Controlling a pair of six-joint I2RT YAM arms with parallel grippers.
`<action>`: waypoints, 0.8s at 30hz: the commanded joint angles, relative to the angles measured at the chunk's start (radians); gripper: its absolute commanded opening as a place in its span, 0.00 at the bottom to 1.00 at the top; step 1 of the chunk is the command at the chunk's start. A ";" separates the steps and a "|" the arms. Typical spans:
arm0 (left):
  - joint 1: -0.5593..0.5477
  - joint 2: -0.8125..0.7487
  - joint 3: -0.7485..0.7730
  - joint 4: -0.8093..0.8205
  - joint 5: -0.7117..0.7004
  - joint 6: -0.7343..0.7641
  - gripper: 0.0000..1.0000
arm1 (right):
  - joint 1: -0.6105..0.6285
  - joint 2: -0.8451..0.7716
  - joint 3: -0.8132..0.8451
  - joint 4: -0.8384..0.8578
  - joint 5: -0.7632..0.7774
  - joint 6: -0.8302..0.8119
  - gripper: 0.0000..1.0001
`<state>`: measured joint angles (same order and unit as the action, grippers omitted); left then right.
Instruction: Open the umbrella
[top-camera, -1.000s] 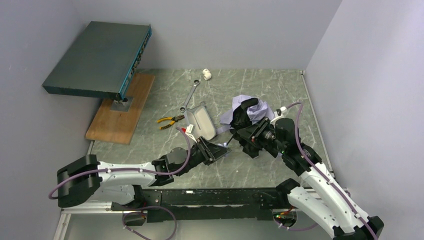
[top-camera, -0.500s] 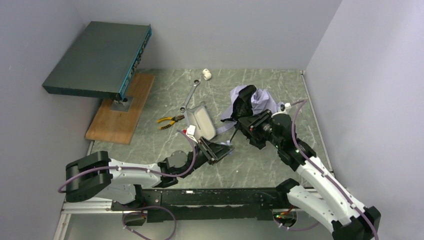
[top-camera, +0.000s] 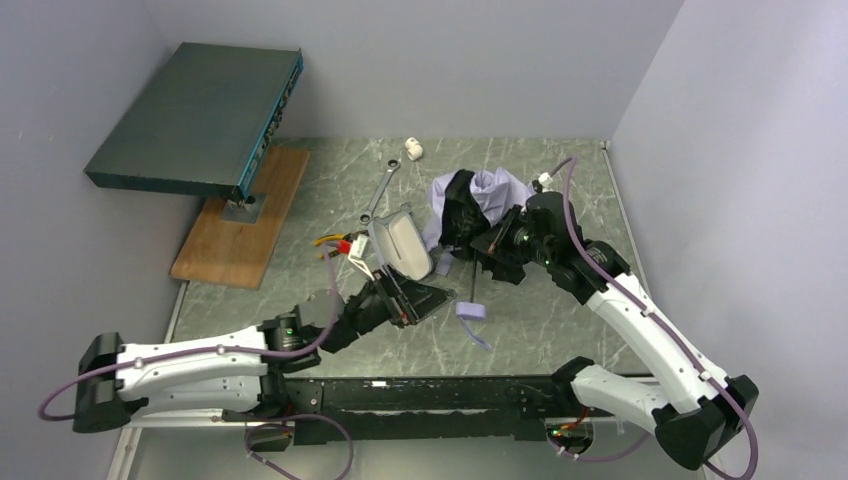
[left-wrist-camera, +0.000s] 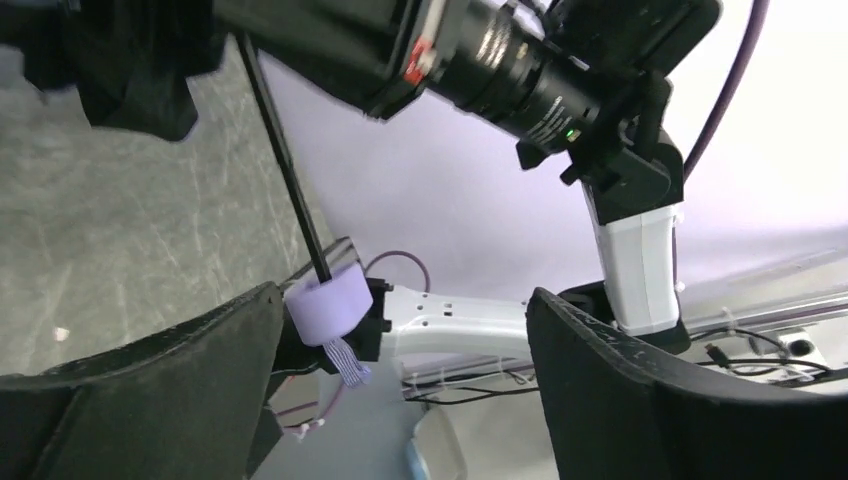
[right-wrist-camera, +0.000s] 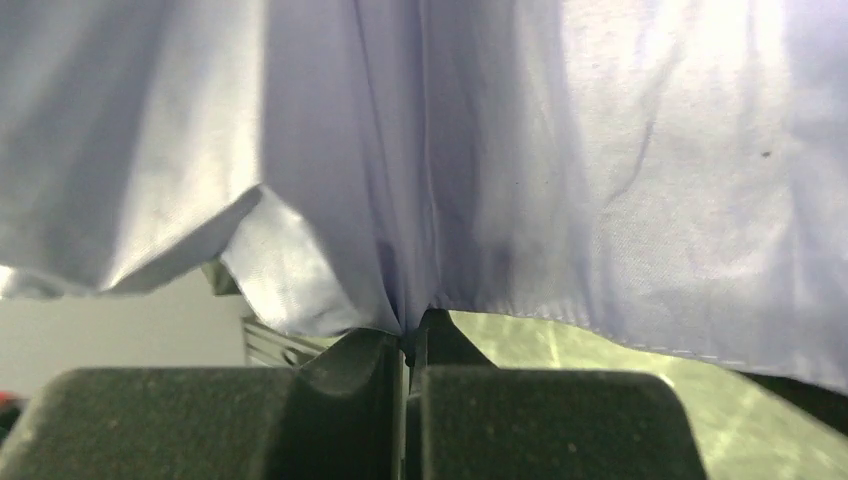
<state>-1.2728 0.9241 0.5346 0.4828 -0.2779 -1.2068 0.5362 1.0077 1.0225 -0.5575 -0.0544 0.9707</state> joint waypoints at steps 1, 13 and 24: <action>-0.009 -0.069 0.172 -0.530 -0.084 0.196 0.95 | 0.034 -0.051 0.074 -0.176 0.051 -0.140 0.00; -0.063 0.301 0.472 -0.617 -0.139 0.349 0.80 | 0.308 -0.052 0.086 -0.223 0.291 -0.011 0.00; -0.069 0.358 0.346 -0.331 -0.126 0.308 0.66 | 0.322 -0.110 0.018 -0.166 0.292 0.056 0.00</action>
<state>-1.3369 1.2819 0.9112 0.0242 -0.3985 -0.9077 0.8463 0.9367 1.0595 -0.8291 0.2314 0.9802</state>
